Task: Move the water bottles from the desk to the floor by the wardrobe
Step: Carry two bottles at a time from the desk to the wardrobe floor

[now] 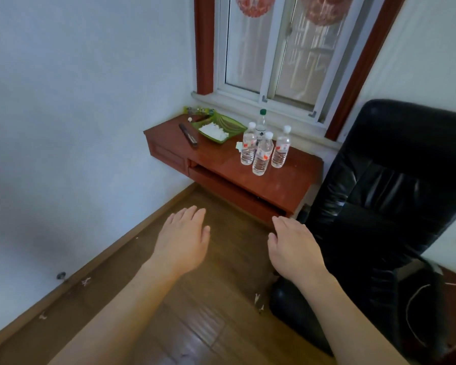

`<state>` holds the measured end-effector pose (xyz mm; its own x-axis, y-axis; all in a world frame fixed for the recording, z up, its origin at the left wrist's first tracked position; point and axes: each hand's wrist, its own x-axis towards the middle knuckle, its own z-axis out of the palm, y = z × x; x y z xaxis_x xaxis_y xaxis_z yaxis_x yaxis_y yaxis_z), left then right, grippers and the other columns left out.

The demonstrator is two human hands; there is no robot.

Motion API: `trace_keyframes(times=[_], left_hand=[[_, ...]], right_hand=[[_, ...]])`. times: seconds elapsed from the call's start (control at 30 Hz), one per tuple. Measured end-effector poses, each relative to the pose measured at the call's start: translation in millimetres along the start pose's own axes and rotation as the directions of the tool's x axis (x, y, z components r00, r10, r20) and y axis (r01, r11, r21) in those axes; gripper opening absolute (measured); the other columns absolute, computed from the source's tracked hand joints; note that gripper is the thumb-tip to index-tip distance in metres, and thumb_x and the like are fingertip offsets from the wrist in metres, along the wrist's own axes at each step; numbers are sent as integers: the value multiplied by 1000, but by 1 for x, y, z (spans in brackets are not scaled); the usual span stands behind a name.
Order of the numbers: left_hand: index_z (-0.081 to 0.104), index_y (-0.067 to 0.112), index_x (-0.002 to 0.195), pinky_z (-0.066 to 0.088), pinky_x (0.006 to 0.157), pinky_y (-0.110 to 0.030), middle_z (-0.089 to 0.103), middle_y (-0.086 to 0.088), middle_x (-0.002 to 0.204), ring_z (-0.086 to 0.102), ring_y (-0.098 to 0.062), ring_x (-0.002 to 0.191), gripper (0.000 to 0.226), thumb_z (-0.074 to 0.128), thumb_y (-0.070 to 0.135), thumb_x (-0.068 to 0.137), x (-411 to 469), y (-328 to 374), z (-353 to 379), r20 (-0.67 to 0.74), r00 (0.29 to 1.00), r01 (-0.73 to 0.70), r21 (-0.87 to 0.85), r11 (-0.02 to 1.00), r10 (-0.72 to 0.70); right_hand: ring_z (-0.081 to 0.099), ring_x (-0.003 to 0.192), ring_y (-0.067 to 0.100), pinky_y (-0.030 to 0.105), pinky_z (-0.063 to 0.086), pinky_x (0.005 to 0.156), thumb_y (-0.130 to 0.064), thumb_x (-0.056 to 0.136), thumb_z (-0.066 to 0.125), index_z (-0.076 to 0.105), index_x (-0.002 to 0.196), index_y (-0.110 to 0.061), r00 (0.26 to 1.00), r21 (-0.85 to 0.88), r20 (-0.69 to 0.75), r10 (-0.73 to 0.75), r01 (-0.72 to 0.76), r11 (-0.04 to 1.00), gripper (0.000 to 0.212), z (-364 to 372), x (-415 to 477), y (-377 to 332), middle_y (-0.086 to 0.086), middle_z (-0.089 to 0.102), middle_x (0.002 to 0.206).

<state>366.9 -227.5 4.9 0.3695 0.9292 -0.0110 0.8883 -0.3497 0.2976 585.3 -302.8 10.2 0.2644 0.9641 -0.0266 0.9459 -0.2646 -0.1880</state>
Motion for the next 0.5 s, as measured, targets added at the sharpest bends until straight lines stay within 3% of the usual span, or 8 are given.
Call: trace_keyframes(times=[0.5], left_hand=[[29, 23, 158, 23, 125, -43, 31, -2, 164, 27, -21, 152, 54, 34, 40, 106, 265, -15, -1, 61, 960, -275, 18, 961, 274]], right_hand=[[36, 143, 17, 40, 24, 122, -39, 104, 33, 34, 152, -19, 960, 58, -40, 277, -275, 960, 52, 12, 201, 3, -1, 41, 154]])
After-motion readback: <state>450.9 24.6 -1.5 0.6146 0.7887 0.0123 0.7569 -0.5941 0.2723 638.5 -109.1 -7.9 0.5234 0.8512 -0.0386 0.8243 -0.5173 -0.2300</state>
